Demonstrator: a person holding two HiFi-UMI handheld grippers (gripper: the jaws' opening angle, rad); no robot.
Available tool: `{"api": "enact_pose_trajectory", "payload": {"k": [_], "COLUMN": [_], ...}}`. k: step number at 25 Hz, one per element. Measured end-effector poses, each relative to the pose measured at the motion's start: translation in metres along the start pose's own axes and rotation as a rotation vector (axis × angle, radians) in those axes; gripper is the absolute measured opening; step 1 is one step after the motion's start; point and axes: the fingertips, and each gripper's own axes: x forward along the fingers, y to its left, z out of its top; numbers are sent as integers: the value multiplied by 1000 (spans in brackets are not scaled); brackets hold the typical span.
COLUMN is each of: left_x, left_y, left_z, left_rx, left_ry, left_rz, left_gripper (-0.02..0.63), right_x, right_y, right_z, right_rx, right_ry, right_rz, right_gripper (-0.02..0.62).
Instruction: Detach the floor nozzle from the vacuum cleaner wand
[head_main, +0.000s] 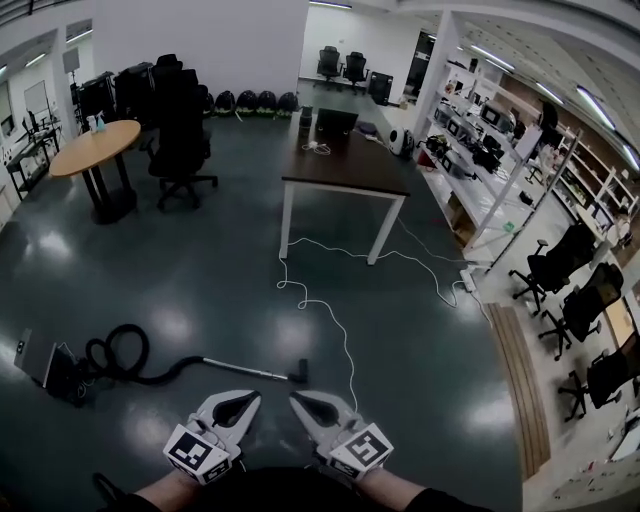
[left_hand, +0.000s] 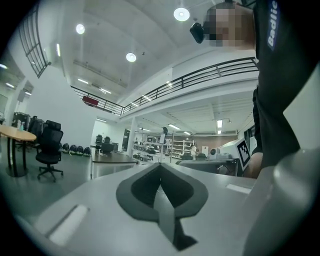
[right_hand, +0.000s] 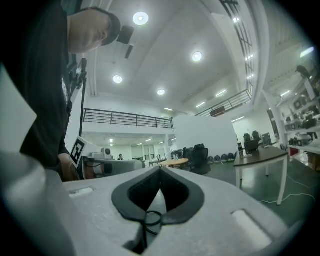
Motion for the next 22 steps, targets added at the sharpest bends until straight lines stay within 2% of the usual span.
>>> {"api": "enact_pose_trajectory", "payload": {"k": [7, 10, 16, 22], "left_x": [-15, -17, -21, -27], "left_y": [-8, -10, -16, -19], "left_z": [7, 6, 14, 12], "left_rx": [80, 66, 98, 93], "left_ry": [16, 7, 14, 17], "left_rz": [-46, -49, -51, -59], "left_gripper": [2, 2, 2, 2], "right_x": [5, 4, -5, -11], "right_y": [10, 14, 17, 19], "right_z": [3, 6, 7, 7], "right_rx": [-16, -18, 5, 7], "right_ry": [-1, -1, -7, 0], "right_rz": [-11, -11, -24, -51], "right_gripper": [2, 2, 2, 2]}}
